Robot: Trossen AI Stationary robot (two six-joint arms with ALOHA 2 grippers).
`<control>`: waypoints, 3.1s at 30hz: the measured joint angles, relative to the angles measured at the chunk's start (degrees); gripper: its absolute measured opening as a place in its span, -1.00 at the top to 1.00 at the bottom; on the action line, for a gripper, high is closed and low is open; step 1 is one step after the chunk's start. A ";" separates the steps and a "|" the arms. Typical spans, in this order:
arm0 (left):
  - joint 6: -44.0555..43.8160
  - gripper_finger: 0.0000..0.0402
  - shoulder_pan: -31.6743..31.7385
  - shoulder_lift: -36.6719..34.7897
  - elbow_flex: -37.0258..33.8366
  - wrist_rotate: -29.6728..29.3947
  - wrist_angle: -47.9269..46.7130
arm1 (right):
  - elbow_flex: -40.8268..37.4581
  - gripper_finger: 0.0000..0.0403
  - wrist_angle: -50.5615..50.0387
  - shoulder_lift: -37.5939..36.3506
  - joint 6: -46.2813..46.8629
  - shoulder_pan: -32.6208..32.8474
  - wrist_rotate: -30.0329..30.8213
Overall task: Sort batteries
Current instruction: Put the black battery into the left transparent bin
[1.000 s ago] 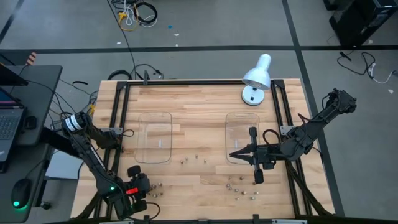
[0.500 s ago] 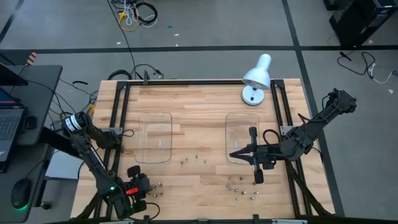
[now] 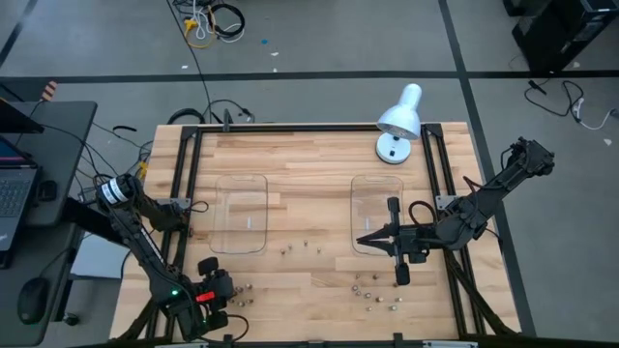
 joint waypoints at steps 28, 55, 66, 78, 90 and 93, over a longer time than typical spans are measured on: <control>-0.04 0.39 0.00 0.00 0.00 -0.01 -0.02 | 0.00 0.99 0.00 -0.02 0.00 0.00 -0.01; -0.07 0.39 0.00 0.02 0.00 -0.46 0.00 | 0.00 0.99 -0.02 -0.02 0.00 0.00 -0.01; -0.07 0.39 0.00 0.02 0.00 -0.63 -0.30 | 0.00 0.99 -0.02 -0.02 -0.01 0.00 -0.01; -0.20 0.39 0.00 0.04 -3.50 0.68 4.74 | 0.00 0.99 -0.02 -0.02 0.00 0.01 0.01; -0.10 0.42 0.00 0.04 -3.85 0.88 6.12 | 0.00 0.99 -0.02 -0.02 0.00 0.00 0.00; -0.02 0.47 0.00 0.04 -3.85 0.89 6.48 | 0.00 0.99 -0.02 -0.02 0.00 0.01 0.00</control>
